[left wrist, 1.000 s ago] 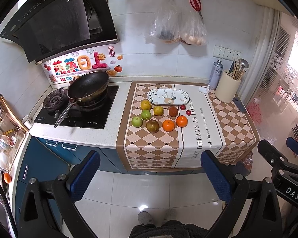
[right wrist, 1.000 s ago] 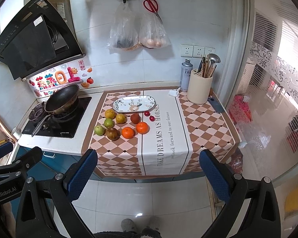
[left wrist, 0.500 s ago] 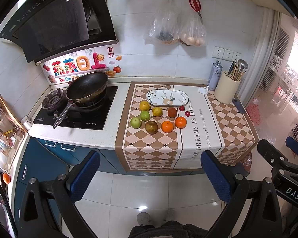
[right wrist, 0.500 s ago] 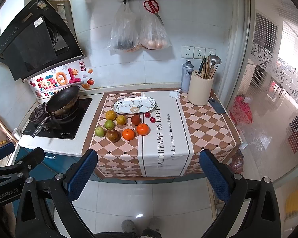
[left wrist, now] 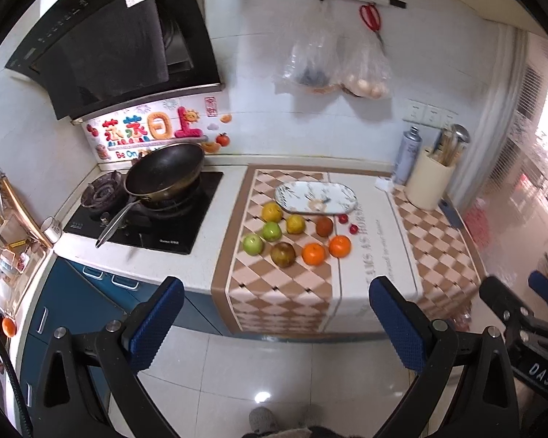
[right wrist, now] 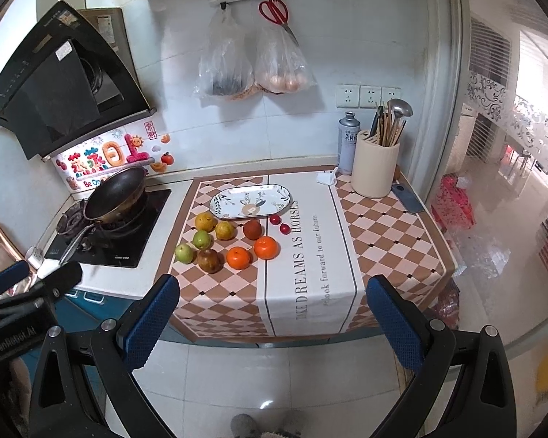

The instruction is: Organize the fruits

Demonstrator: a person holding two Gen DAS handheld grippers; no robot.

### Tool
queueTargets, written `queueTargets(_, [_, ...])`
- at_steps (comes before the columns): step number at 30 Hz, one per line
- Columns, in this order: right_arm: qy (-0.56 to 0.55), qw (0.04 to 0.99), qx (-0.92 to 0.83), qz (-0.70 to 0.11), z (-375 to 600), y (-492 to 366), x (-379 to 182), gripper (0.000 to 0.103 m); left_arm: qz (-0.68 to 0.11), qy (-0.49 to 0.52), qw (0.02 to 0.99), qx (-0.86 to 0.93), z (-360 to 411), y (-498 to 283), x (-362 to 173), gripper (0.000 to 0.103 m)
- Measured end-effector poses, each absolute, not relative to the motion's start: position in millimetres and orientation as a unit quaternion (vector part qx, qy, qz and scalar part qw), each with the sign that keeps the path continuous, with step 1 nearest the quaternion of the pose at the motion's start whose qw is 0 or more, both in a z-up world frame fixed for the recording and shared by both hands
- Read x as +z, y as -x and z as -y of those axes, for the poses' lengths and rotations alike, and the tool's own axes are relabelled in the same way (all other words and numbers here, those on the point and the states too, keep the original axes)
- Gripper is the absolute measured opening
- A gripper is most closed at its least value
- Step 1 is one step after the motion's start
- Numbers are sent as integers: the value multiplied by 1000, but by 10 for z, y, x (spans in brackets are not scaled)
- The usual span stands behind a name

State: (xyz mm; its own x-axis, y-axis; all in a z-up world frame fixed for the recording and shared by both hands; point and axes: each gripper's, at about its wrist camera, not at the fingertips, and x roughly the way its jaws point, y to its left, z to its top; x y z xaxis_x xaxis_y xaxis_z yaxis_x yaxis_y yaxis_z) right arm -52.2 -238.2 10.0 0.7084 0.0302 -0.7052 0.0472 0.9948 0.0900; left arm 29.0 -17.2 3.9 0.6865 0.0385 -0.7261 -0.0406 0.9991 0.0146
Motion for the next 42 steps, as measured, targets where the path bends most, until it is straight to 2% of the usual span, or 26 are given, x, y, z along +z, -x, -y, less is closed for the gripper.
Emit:
queueTargets(7, [-50,916,18,-398,2420,16,-407,103,-405,5,912,64,89,-805,-394,103])
queueTargets(13, [-63,897,43,-435,2228,-592,-939,103,-450,2,889,86,-150,-1366,-898,103])
queueTargets(24, [-65,835,4,-547,1714,-1983,-2239,103,-557,0,828,66,-881,-2814,-1908,103])
queueTargets(28, [-108,798,-7,-592,1633,-2398,-2665,103,-630,38,775,13,-1034,-3320,-2444,103])
queueTargets(32, [-169,763,-23,-623,1623,-2684,-3085,103,-688,87,720,-14,-1135,-3669,-2976,96])
queueTargets(42, [-241,695,-47,-675,1575,-2966,-3831,103,-750,123,649,-39,-1047,-3988,-3671,92])
